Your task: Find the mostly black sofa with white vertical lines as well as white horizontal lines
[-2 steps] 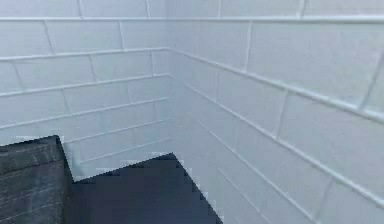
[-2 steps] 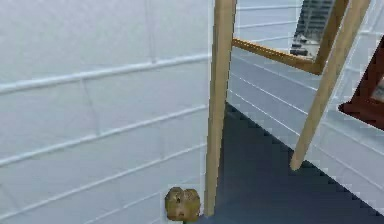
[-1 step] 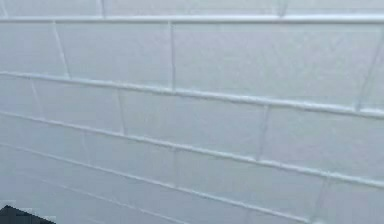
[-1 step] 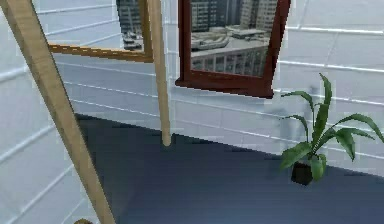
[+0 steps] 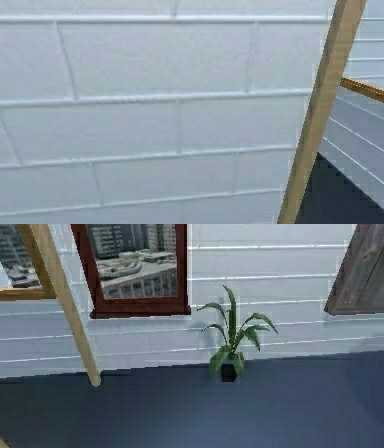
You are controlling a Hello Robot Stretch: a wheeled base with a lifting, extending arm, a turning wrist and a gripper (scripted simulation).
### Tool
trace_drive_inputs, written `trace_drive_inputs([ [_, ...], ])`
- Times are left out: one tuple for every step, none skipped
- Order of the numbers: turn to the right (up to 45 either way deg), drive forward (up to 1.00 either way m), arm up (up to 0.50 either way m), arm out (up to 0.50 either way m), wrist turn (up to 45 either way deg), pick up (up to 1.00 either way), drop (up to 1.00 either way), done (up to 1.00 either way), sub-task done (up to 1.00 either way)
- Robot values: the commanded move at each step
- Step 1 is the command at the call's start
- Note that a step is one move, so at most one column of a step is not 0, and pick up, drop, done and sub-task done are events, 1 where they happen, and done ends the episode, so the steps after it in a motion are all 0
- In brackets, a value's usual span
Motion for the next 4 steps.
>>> trace_drive_inputs([
  [0.0,0.20,0.00,0.00,0.0,0.00,0.00,0.00,0.00],
  [-45.0,0.00,0.00,0.00,0.0,0.00,0.00,0.00,0.00],
  [-45.0,0.00,0.00,0.00,0.0,0.00,0.00,0.00,0.00],
  [-42.0,0.00,0.00,0.00,0.0,0.00,0.00,0.00,0.00],
])
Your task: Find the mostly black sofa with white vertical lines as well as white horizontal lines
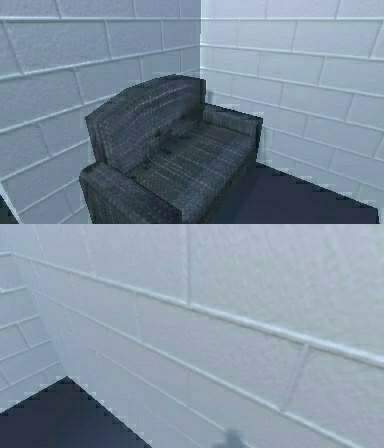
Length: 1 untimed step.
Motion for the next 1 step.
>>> trace_drive_inputs([
  [0.0,0.00,0.00,0.00,0.0,0.00,0.00,1.00,0.00],
])
